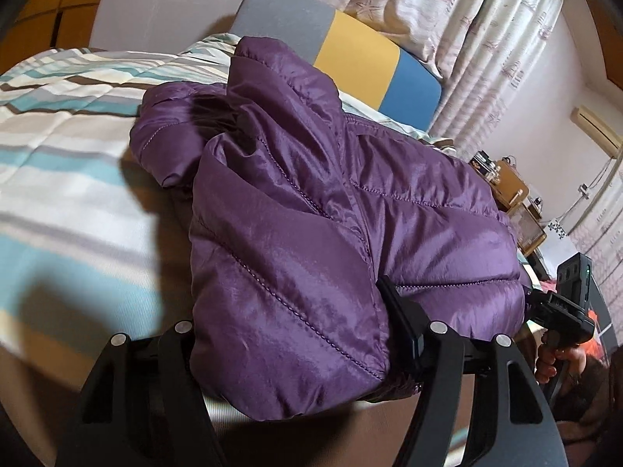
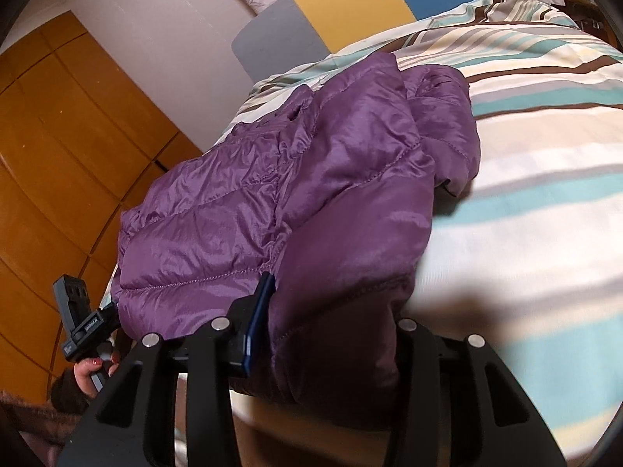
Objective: Fold large clothes
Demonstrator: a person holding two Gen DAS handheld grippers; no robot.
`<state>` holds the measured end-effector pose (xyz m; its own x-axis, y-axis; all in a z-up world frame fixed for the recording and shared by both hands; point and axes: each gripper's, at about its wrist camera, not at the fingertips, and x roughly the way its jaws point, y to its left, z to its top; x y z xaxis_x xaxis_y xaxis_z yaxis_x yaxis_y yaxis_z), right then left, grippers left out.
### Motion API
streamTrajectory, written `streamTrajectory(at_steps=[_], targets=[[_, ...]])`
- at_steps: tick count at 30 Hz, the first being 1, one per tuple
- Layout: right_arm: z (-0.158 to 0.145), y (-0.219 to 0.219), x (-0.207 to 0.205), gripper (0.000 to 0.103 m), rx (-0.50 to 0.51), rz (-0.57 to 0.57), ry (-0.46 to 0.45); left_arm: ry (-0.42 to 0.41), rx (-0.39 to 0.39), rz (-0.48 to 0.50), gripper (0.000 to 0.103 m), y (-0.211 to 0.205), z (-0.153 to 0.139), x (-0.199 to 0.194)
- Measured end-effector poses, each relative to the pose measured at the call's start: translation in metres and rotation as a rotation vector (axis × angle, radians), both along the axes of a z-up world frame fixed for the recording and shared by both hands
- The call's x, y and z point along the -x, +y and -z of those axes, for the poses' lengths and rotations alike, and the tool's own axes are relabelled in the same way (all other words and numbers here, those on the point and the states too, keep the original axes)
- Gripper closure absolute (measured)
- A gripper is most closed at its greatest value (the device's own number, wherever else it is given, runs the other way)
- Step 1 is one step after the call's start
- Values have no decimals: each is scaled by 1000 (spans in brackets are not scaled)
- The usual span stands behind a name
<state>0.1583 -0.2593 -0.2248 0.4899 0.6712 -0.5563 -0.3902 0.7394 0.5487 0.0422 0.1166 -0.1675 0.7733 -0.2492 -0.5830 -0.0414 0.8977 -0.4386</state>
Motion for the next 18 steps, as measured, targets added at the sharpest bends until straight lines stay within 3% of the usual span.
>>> streamTrajectory(at_steps=[2,6,8,12,15,18], targets=[[-2,-1,1,58,7,-3,2,5,6,2,31,1,-1,3],[-9,-6,-6,46,36,22,1,-4,19,-18,12,4,-8,11],[-18,-9,-9,36,77,63,-29,-38,18,-50,10,11,-13,20],[-36,-22,-13,31,131,165,-97,-103,-1,-138,7,25,-31,24],[-47,-16,-21,28,190,180,-165,-100,-14,-150,7,33,-41,-1],[-52,-1,-37,27,186,171,-187,-32,-25,-126,7,36,-41,-40]])
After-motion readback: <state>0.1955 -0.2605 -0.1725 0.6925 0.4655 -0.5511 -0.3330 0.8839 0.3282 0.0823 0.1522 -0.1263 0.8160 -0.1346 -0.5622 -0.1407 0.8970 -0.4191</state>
